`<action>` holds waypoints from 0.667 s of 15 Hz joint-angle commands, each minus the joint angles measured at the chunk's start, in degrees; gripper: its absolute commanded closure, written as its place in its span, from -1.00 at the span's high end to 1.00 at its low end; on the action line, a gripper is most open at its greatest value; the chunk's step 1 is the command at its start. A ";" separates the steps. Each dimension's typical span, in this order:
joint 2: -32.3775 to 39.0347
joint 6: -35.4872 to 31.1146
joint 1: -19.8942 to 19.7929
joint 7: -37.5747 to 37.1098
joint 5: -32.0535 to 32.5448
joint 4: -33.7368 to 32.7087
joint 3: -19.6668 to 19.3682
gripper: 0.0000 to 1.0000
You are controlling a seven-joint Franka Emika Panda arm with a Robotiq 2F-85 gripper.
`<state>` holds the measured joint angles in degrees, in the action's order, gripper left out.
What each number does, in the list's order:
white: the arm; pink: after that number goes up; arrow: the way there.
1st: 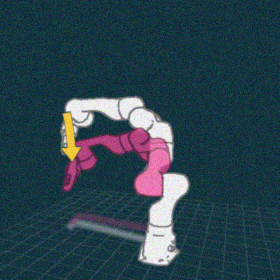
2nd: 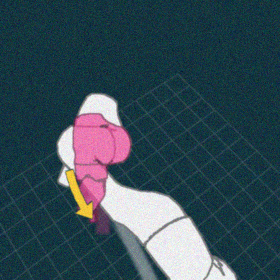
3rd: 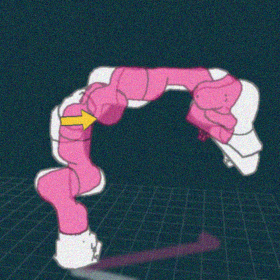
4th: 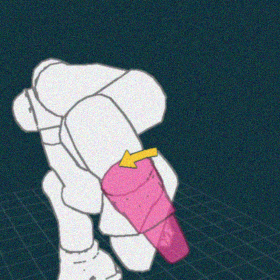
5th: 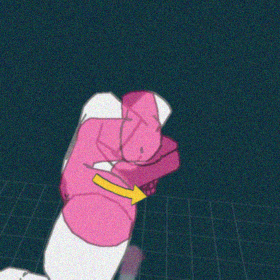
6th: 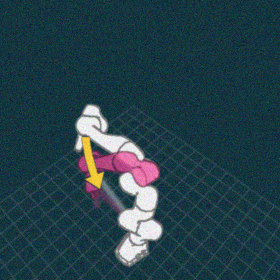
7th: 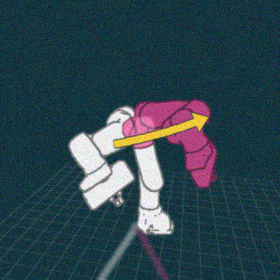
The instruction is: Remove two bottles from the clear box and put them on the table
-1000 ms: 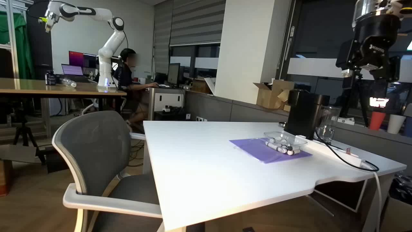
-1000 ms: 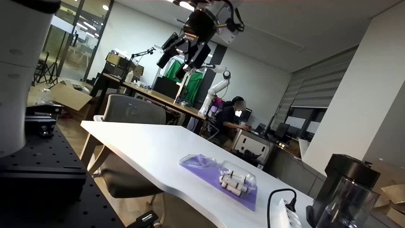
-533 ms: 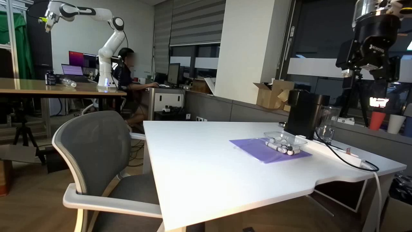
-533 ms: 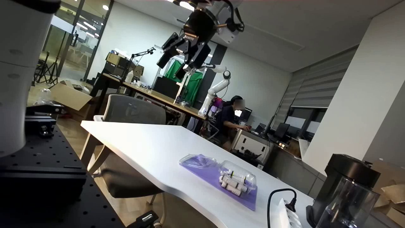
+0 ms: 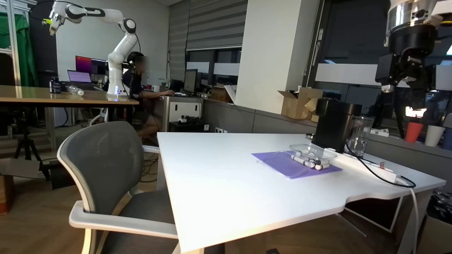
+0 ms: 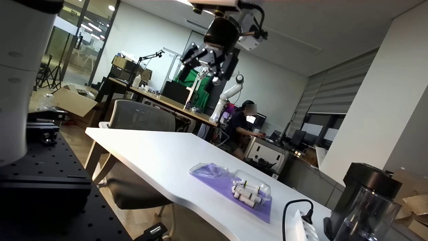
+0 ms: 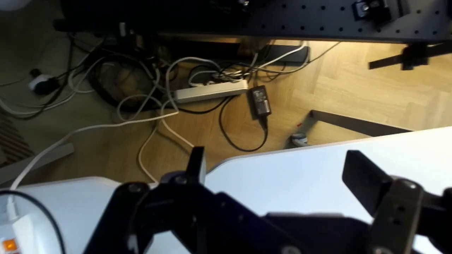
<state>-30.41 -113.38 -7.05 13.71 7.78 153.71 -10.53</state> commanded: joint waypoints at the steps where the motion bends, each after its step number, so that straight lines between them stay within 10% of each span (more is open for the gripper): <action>1: 7.79 -8.45 -2.96 -1.06 9.56 -4.93 0.91 1.00; 5: 15.50 -18.36 -6.04 -2.73 16.17 -9.92 0.28 1.00; 10: 23.77 -11.69 -6.68 1.75 23.22 -19.63 0.15 1.00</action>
<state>-11.65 -130.42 -14.17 13.46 29.68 140.99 -10.38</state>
